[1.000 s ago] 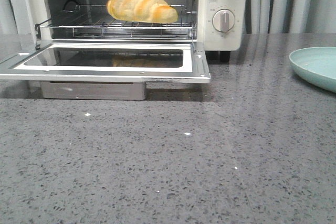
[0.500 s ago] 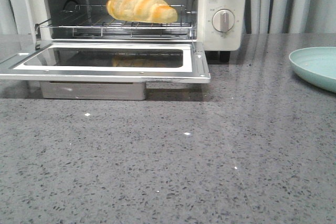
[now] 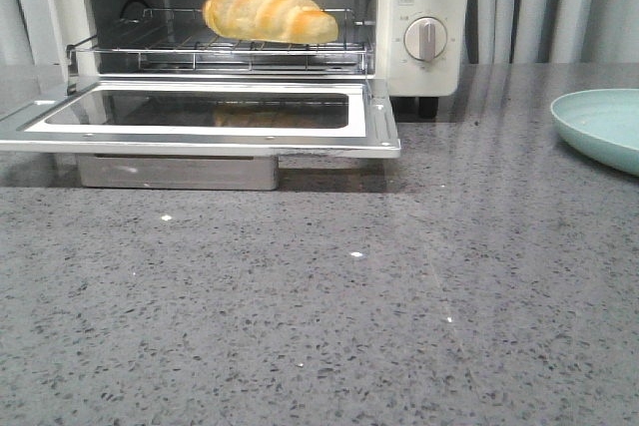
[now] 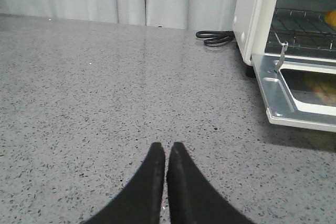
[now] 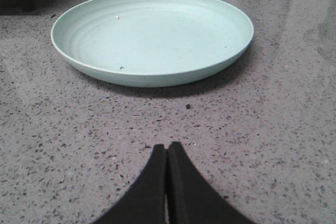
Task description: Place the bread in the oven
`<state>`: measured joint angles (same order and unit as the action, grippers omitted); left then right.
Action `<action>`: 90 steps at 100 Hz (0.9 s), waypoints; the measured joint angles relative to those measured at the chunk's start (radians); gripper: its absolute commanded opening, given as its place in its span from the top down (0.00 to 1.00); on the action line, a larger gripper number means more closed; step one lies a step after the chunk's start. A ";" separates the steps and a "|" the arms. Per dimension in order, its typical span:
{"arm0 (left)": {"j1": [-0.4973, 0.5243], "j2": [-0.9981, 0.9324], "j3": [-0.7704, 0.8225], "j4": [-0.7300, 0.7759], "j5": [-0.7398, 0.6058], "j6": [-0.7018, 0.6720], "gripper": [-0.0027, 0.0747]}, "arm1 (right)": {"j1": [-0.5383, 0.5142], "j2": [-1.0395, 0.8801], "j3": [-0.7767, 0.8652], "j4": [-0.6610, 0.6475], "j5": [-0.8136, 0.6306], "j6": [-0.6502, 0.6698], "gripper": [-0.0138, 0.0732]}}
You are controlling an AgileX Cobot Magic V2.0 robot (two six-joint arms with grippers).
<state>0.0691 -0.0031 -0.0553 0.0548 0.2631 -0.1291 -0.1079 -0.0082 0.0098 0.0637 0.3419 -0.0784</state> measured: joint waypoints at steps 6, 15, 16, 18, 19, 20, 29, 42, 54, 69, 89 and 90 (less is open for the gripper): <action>0.000 0.000 0.000 0.000 0.000 0.000 0.99 | 0.000 0.000 0.000 0.000 0.000 0.000 0.93; 0.000 0.000 0.000 0.000 0.000 0.000 0.99 | 0.000 0.000 0.000 0.000 0.000 0.000 0.93; 0.000 0.000 0.000 0.000 0.000 0.000 0.99 | 0.000 0.000 0.000 0.000 0.000 0.000 0.93; 0.000 0.000 0.000 0.000 0.000 0.000 0.99 | 0.000 0.000 0.000 0.000 0.000 0.000 0.93; 0.000 0.000 0.000 0.000 0.000 0.000 0.99 | 0.000 0.000 0.000 0.000 0.000 0.000 0.93; 0.000 0.000 0.000 0.000 0.000 0.000 0.99 | 0.000 0.000 0.000 0.000 0.000 0.000 0.93; 0.000 0.000 0.000 0.000 0.000 0.000 0.99 | 0.000 0.000 0.000 0.000 0.000 0.000 0.93; 0.000 0.000 0.000 0.000 0.000 0.000 0.99 | 0.000 0.000 0.000 0.000 0.000 0.000 0.93; 0.000 0.000 0.000 0.000 0.000 0.000 0.99 | 0.000 0.000 0.000 0.000 0.000 0.000 0.93; 0.000 0.000 0.000 0.000 0.000 0.000 0.99 | 0.000 0.000 0.000 0.000 0.000 0.000 0.93; 0.000 0.000 0.023 0.009 -0.010 0.000 0.99 | 0.000 0.000 0.000 0.000 0.000 0.000 0.93; 0.000 0.000 0.027 0.009 -0.010 0.000 0.99 | 0.000 0.000 0.000 0.000 0.000 0.000 0.93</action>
<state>0.0691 -0.0031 -0.0284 0.0637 0.2526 -0.1291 -0.1079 -0.0082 0.0098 0.0637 0.3419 -0.0784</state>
